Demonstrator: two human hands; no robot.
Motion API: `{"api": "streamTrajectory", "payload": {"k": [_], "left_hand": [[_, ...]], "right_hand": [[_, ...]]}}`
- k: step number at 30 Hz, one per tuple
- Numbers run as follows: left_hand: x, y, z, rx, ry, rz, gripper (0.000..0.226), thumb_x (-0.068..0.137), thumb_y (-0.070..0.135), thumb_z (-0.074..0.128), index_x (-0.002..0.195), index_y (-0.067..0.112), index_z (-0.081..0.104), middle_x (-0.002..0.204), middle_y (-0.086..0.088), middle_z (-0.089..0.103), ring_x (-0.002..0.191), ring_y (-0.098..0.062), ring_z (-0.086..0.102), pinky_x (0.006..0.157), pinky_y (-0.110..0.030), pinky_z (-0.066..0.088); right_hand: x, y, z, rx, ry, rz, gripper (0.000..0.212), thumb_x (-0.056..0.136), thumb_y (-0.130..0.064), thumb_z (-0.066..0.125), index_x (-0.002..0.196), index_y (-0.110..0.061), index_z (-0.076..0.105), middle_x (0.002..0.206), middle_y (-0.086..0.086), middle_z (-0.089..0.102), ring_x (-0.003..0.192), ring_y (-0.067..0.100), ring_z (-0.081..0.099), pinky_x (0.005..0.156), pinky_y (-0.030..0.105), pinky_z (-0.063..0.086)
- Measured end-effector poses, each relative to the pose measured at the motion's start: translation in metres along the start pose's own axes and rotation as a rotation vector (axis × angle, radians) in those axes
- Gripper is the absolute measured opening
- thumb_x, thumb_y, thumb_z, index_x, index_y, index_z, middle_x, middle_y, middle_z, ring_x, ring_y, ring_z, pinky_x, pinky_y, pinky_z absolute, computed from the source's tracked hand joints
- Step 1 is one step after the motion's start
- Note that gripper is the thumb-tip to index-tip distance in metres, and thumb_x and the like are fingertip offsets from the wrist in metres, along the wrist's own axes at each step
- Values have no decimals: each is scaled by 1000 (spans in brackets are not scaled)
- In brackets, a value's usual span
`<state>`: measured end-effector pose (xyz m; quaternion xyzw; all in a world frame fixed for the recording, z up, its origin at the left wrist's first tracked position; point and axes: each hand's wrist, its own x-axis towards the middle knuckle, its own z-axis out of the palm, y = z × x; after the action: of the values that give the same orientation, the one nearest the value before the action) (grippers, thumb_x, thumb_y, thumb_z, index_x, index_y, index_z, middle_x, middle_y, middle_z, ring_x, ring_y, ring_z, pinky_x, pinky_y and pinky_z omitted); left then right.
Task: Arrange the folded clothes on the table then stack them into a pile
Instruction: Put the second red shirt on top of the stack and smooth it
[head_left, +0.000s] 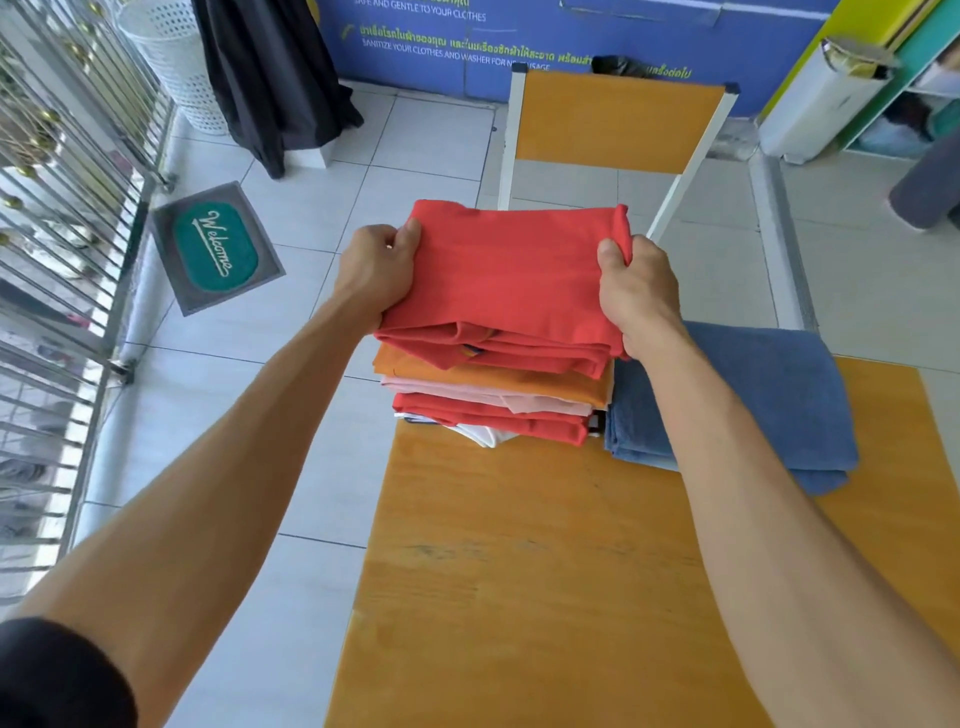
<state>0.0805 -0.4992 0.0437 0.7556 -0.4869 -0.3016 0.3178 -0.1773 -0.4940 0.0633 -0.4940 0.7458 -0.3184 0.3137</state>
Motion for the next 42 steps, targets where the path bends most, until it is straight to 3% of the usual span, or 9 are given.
{"api": "streamTrajectory", "payload": {"k": [6,11,15,21,25,29,36,39,42], "left_hand": [[-17,-22,23,93,-55,-31,50,102,44,40,61,16,38,82,-24,63,84,-36,56,66,-34,32],[-14,-23,22,84,-27,-48,51,100,46,41,60,15,43,63,-4,49,79,-31,51,67,-33,32],[-21,-22,25,127,38,-23,44,99,47,41,80,12,57,85,-12,62,94,-36,58,70,-35,36],[-55,-15,2,138,138,416,37,90,45,59,115,19,62,120,-7,55,113,-24,52,97,-40,43],[-92,-24,-4,244,-91,713,48,87,46,64,124,15,66,135,-7,56,130,-22,48,109,-44,37],[-105,-36,-5,244,-246,720,51,89,20,67,137,8,57,149,-11,47,145,-25,34,116,-50,30],[-102,-29,-3,211,-12,744,16,83,5,69,97,7,77,107,-8,72,109,-28,65,90,-47,53],[-101,-21,1,287,89,682,17,71,8,64,87,11,67,88,-3,62,89,-27,55,58,-40,50],[-97,-19,5,332,144,686,25,61,-1,62,83,12,63,84,-3,55,83,-27,51,52,-33,42]], "right_hand": [[-8,21,8,-83,-61,61,27,106,-43,42,105,-18,53,83,-6,52,66,8,49,50,24,34],[-9,19,8,-43,-19,85,29,102,-48,51,102,-19,54,82,-9,53,65,4,50,47,20,33],[-23,30,4,-54,20,100,27,103,-40,51,108,-13,50,90,-2,58,68,8,53,50,23,35],[-52,30,-14,-253,196,-321,29,95,-5,57,123,-13,58,121,7,58,113,25,55,90,32,44],[-72,24,-4,-301,22,-528,35,95,-23,63,130,-22,64,147,3,53,138,23,43,112,47,33],[-79,27,12,-454,-157,-528,49,96,-49,57,143,-34,55,166,2,28,153,21,20,120,55,16],[-73,31,13,-599,-190,-571,68,92,-75,38,151,-40,43,168,5,19,157,17,2,120,51,-15],[-69,29,12,-560,-169,-559,65,99,-67,30,154,-33,40,168,7,21,157,19,3,125,47,-9],[-66,31,9,-509,-226,-499,79,95,-74,30,159,-28,28,170,9,11,157,22,-1,125,42,-1]]}}
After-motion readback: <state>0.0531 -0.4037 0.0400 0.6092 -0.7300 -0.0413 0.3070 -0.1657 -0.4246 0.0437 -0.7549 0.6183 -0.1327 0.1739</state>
